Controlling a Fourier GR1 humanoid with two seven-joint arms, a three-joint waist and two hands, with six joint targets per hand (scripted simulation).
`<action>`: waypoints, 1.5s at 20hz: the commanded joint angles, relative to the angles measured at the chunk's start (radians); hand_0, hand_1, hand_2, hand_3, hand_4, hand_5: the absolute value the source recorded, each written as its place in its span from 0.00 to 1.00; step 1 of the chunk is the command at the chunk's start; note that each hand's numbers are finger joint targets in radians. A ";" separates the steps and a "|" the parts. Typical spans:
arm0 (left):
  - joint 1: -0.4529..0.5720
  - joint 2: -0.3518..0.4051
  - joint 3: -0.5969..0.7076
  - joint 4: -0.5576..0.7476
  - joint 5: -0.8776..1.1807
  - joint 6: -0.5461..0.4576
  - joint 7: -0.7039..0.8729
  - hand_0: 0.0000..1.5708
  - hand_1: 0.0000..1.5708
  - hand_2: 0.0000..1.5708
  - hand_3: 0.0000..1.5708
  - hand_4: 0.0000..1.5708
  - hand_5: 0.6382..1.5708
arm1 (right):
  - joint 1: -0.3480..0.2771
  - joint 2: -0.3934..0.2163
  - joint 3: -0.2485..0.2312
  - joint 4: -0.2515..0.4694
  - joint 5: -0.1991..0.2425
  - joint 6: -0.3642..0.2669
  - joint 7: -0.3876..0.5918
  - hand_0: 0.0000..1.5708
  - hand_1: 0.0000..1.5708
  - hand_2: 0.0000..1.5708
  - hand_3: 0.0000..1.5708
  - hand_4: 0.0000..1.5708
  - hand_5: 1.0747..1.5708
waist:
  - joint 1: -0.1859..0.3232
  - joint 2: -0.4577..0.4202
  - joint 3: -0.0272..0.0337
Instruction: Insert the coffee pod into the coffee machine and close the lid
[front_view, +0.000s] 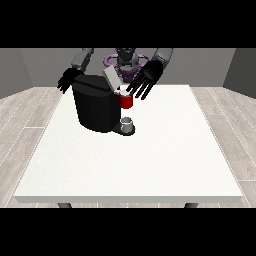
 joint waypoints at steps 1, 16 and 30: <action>0.024 0.001 0.008 0.000 -0.006 0.010 -0.003 0.00 0.00 0.00 0.00 0.00 1.00 | 0.006 0.013 0.018 -0.004 0.016 -0.015 0.007 0.00 0.00 0.00 0.00 0.26 1.00 | 0.019 -0.021 -0.0008; 0.288 -0.251 0.257 -0.037 0.343 -0.016 -0.043 0.00 0.00 0.00 0.00 0.15 1.00 | 0.193 -0.029 -0.058 0.023 -0.053 0.031 -0.004 0.00 0.00 0.00 0.00 0.28 1.00 | 0.180 -0.335 -0.0018; 0.574 -0.340 0.319 -0.096 0.498 -0.052 -0.084 0.00 0.00 0.00 0.00 0.00 1.00 | 0.156 -0.102 0.046 -0.168 -0.029 0.144 0.135 0.00 0.00 0.00 0.00 0.03 1.00 | 0.267 -0.475 -0.0012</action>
